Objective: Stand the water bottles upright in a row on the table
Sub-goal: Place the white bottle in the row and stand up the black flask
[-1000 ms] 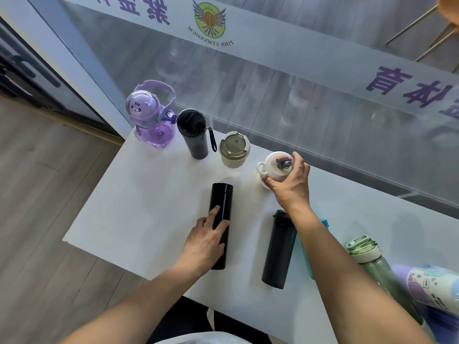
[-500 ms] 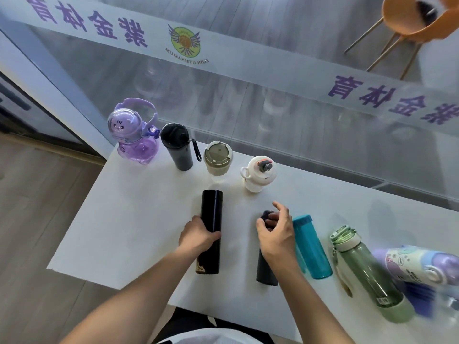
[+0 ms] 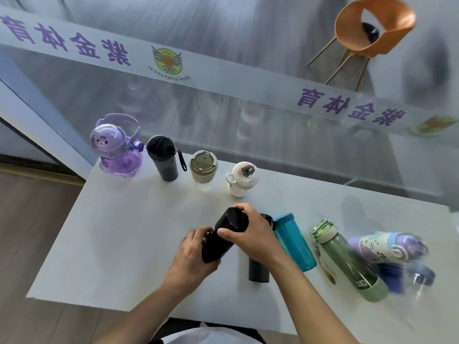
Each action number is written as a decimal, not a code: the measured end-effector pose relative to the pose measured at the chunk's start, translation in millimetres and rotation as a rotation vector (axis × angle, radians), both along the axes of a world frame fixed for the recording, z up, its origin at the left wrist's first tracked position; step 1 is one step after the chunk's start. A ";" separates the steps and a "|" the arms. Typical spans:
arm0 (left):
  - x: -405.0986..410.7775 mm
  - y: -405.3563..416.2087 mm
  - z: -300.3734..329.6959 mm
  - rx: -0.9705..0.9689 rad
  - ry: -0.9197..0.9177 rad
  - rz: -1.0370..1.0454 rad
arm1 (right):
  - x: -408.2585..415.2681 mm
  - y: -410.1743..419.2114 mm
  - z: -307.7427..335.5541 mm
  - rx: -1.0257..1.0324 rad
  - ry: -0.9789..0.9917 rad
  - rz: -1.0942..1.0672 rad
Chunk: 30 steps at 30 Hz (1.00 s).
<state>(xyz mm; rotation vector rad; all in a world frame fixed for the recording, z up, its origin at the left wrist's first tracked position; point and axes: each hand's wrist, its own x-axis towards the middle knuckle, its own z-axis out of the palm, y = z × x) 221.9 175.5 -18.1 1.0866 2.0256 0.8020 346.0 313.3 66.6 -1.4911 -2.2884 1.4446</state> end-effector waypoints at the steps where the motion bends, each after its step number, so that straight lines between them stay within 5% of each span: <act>1: -0.2 -0.2 1.0 0.019 0.025 -0.016 | 1.4 -2.0 5.3 0.022 -0.013 0.004; 9: 0.3 25.9 10.7 0.121 0.326 -0.234 | 22.2 -3.9 27.2 0.210 0.027 -0.161; 17: 15.2 39.2 25.6 0.008 0.688 -0.323 | 54.7 55.6 42.4 0.360 0.196 -0.294; 30: 79.6 58.5 30.4 -0.216 0.832 -0.147 | 85.2 159.6 6.3 0.466 0.104 -0.002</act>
